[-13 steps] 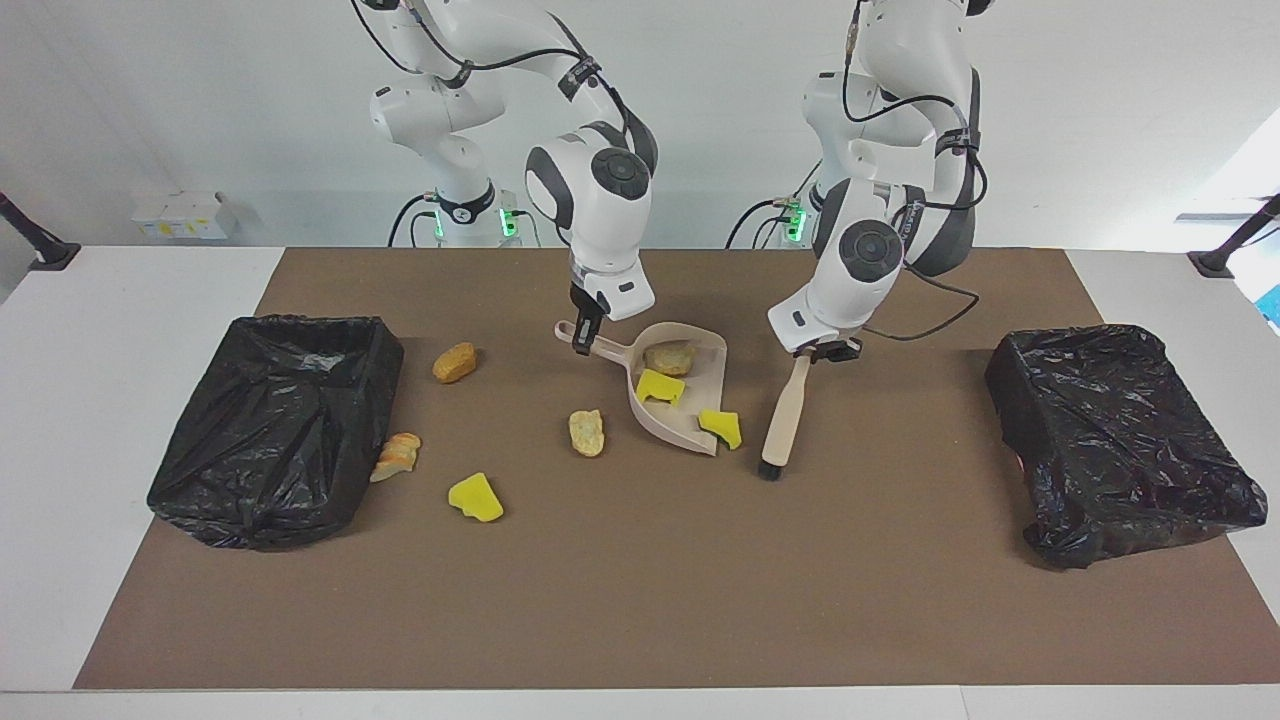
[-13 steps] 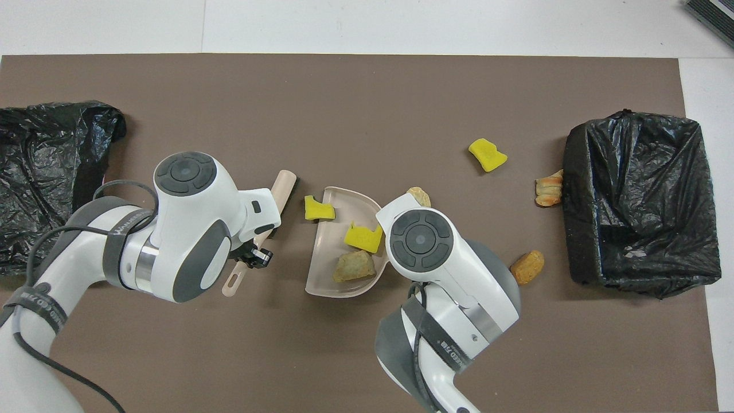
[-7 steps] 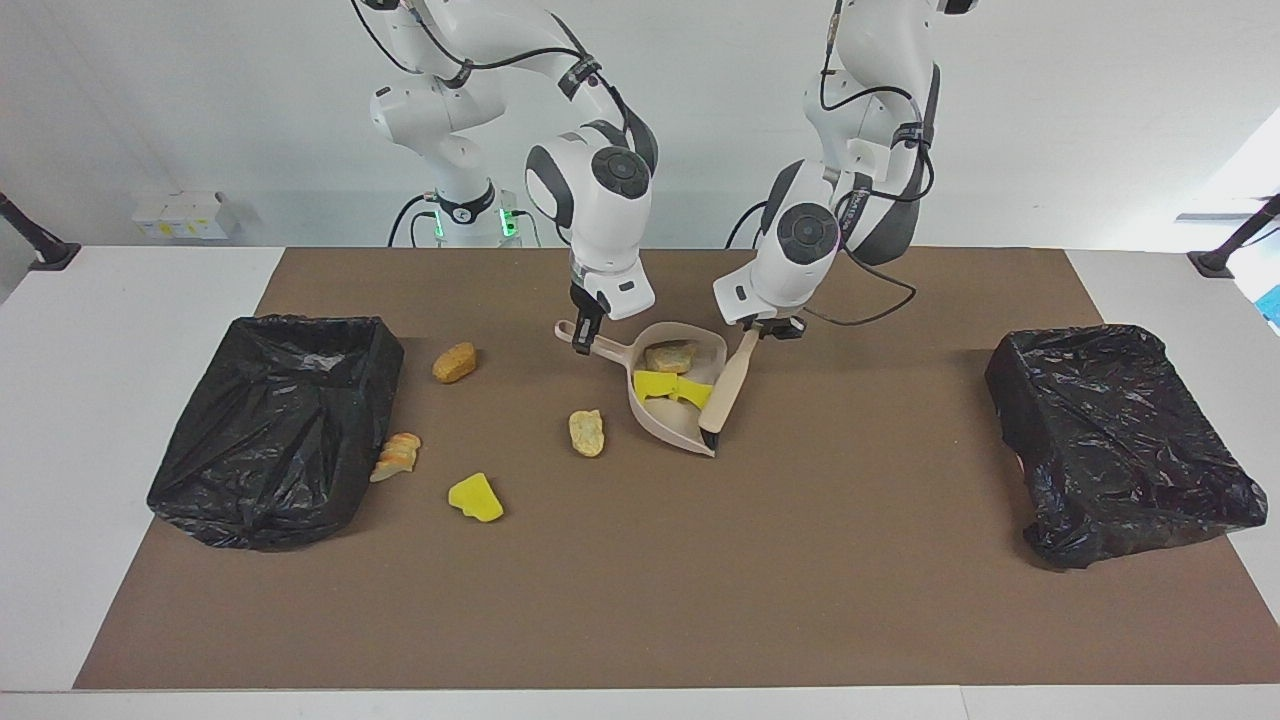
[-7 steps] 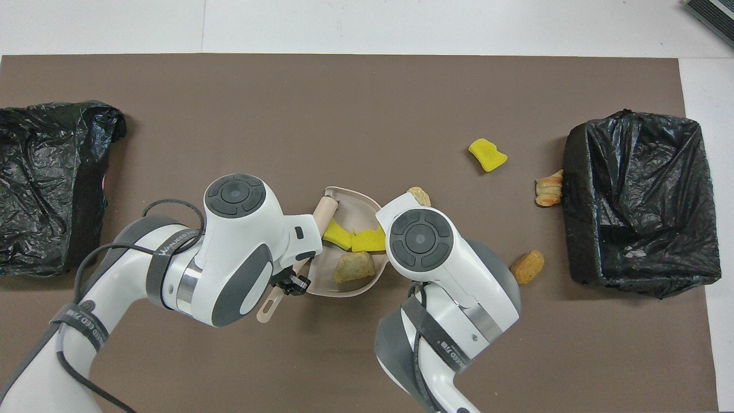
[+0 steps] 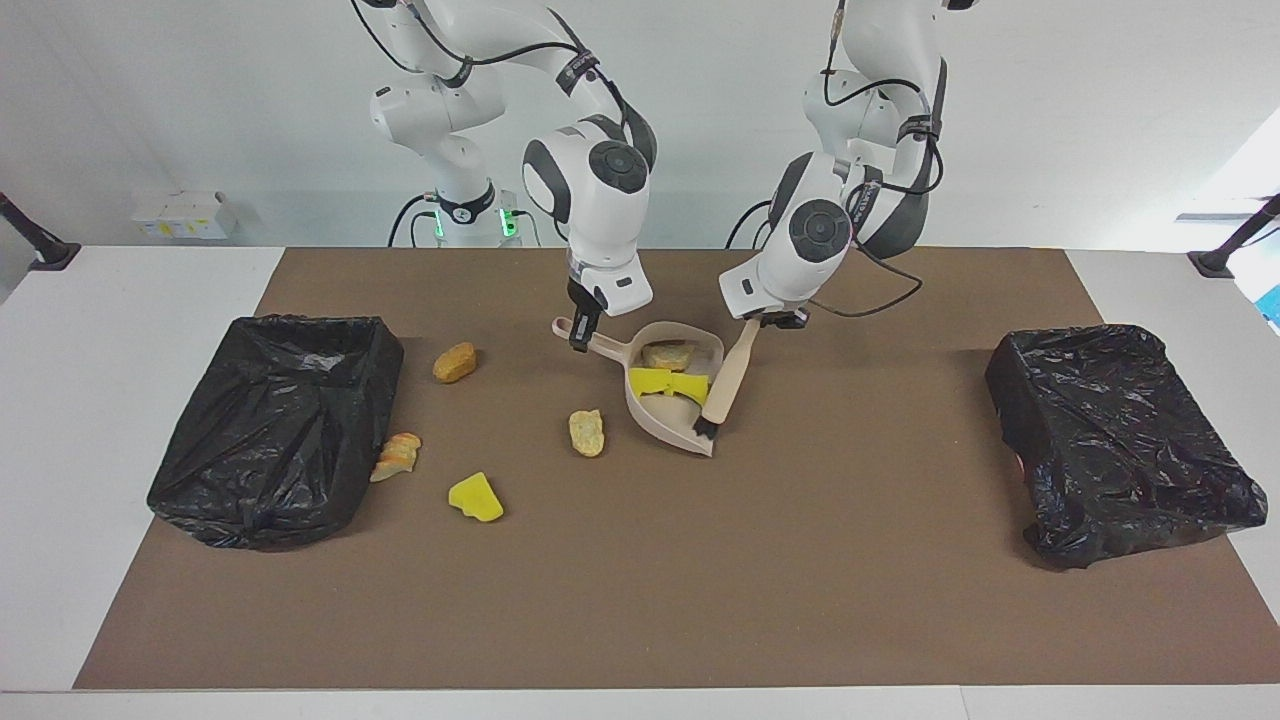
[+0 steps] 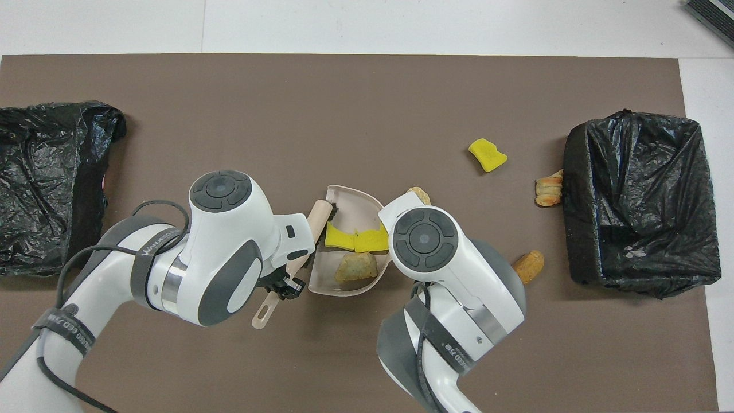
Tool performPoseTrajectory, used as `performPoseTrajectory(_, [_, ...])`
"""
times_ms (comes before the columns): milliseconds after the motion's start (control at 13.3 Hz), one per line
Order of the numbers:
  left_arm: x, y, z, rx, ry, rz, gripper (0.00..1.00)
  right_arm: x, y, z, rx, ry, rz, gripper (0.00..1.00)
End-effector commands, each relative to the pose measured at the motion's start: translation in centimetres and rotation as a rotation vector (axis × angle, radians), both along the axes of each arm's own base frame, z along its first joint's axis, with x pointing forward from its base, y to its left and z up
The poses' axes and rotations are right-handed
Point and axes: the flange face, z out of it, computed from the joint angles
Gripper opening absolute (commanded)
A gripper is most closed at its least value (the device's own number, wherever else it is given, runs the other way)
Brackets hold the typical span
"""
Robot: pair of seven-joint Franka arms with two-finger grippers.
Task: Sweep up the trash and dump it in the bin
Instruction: 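Sweep the yellow sponges and crumbs into the dustpan with the left gripper, then carry the loaded dustpan with the right gripper toward the nearer bin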
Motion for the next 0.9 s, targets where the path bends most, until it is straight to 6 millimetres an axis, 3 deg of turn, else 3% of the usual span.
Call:
performPoseTrajectory(0, [0.0, 1.8, 2.6, -0.002, -0.002, 0.087, 0.00, -0.1, -0.4, 0.9, -0.008, -0.006, -0.013, 0.00])
performPoseTrajectory(375, [-0.9, 2.1, 4.4, 0.067, 0.005, 0.240, 0.00, 0.0, -0.6, 1.1, -0.010, -0.005, -0.017, 0.00])
performPoseTrajectory(525, [-2.0, 1.7, 4.8, 0.107, 0.016, 0.304, 0.00, 0.6, -1.8, 1.9, -0.004, -0.015, -0.027, 0.00])
performPoseTrajectory(675, [-3.4, 1.5, 4.7, 0.160, 0.041, 0.359, 0.00, 1.0, -2.5, 3.1, 0.001, -0.023, -0.015, 0.00])
performPoseTrajectory(825, [-6.8, -0.1, 3.9, 0.177, 0.024, 0.358, 0.00, 2.0, -3.7, 4.7, 0.012, 0.000, -0.006, 0.00])
